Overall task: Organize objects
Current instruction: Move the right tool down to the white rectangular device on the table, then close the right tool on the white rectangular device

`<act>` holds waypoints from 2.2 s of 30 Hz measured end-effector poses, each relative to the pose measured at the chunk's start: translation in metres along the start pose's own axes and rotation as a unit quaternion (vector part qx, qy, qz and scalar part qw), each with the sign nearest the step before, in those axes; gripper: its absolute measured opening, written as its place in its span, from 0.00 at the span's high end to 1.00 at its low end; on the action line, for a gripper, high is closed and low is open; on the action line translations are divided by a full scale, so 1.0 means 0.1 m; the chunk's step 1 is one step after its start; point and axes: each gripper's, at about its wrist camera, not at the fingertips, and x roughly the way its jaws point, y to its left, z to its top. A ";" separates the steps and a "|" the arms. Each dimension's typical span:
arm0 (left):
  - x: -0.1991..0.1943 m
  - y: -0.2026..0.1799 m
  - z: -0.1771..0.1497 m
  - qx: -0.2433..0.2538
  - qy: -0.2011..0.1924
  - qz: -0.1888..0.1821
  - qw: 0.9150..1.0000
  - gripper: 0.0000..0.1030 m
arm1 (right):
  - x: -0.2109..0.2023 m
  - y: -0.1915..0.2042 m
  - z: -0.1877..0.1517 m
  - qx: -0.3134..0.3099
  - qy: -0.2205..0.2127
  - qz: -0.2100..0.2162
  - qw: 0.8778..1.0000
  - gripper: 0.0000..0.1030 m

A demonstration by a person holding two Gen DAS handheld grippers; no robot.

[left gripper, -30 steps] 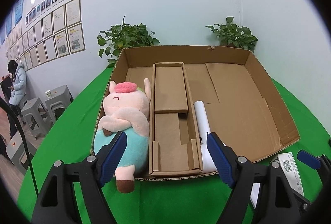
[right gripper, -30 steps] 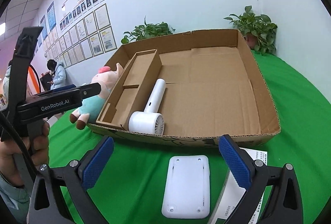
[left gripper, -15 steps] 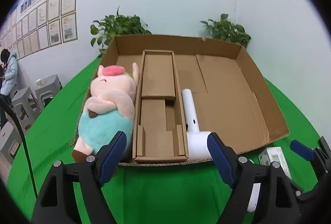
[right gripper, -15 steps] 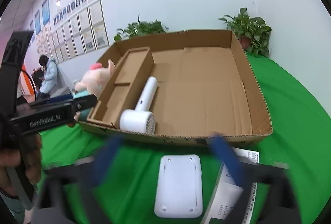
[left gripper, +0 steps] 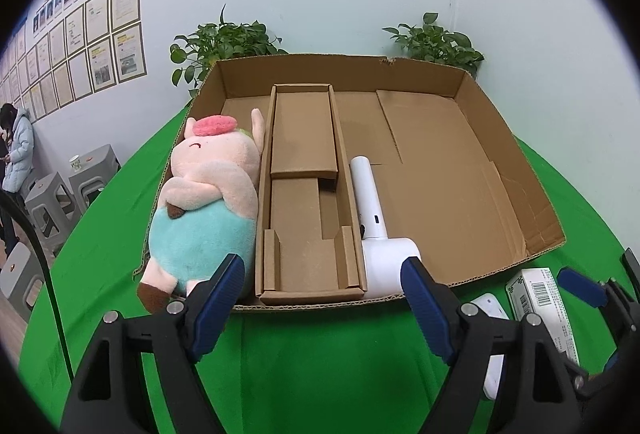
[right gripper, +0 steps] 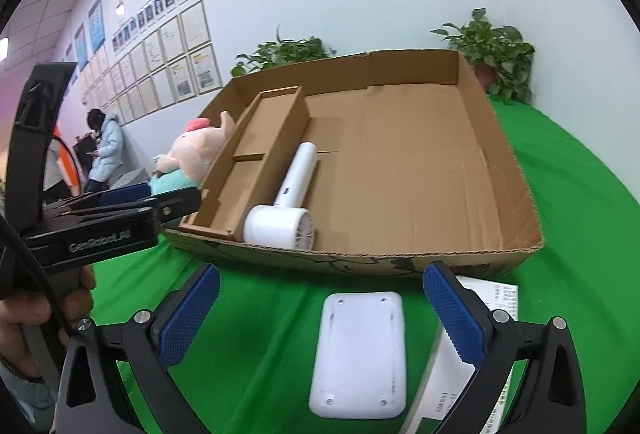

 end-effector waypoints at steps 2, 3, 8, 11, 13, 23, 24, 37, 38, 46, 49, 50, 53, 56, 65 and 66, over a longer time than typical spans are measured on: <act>0.01 0.00 -0.01 -0.002 0.004 -0.004 1.000 0.22 | 0.02 0.02 -0.04 -0.001 0.008 0.021 1.000 0.00; 0.02 0.00 -0.01 -0.002 0.006 -0.007 1.000 0.22 | 0.04 0.04 -0.07 -0.003 0.016 0.034 0.999 0.00; 0.04 -0.03 -0.07 -0.003 0.019 -0.036 0.999 0.22 | 0.19 0.12 -0.26 -0.011 0.071 0.084 0.994 0.01; 0.09 -0.05 -0.13 -0.007 0.038 -0.063 0.997 0.22 | 0.35 0.07 -0.40 -0.008 0.111 0.054 0.992 0.01; 0.10 -0.09 -0.18 0.001 0.050 -0.075 0.996 0.22 | 0.39 -0.03 -0.46 -0.010 0.118 0.019 0.993 0.02; 0.23 -0.20 -0.33 0.006 0.086 -0.124 0.989 0.22 | 0.48 -0.24 -0.46 -0.008 0.141 -0.020 0.990 0.02; 0.25 -0.20 -0.34 0.004 0.090 -0.128 0.988 0.22 | 0.49 -0.17 -0.47 -0.021 0.142 -0.014 0.990 0.02; 0.36 -0.20 -0.46 -0.019 0.126 -0.188 0.974 0.22 | 0.46 0.08 -0.58 -0.057 0.152 -0.055 0.985 0.35; 0.37 -0.21 -0.48 -0.020 0.131 -0.192 0.972 0.22 | 0.44 0.11 -0.59 -0.054 0.154 -0.043 0.986 0.35; 0.45 -0.27 -0.62 -0.038 0.170 -0.248 0.953 0.22 | 0.28 0.28 -0.67 -0.054 0.137 0.010 0.989 0.01; 0.50 -0.27 -0.68 -0.056 0.188 -0.271 0.942 0.22 | 0.28 0.25 -0.68 -0.040 0.142 0.029 0.989 0.01; 0.52 -0.28 -0.70 -0.062 0.193 -0.280 0.939 0.22 | 0.29 0.27 -0.69 -0.043 0.143 0.030 0.988 0.01; 0.55 -0.32 -0.75 -0.077 0.203 -0.305 0.927 0.22 | 0.28 0.33 -0.74 -0.064 0.141 0.026 0.988 0.01; 0.57 -0.35 -0.78 -0.080 0.209 -0.313 0.923 0.23 | 0.28 0.37 -0.77 -0.072 0.143 0.030 0.987 0.12; 0.61 -0.38 -0.85 -0.091 0.217 -0.332 0.914 0.31 | 0.30 0.20 -0.81 -0.003 0.163 0.048 0.985 0.34; 0.61 -0.38 -0.86 -0.092 0.216 -0.332 0.914 0.33 | 0.30 0.19 -0.82 0.006 0.164 0.057 0.985 0.34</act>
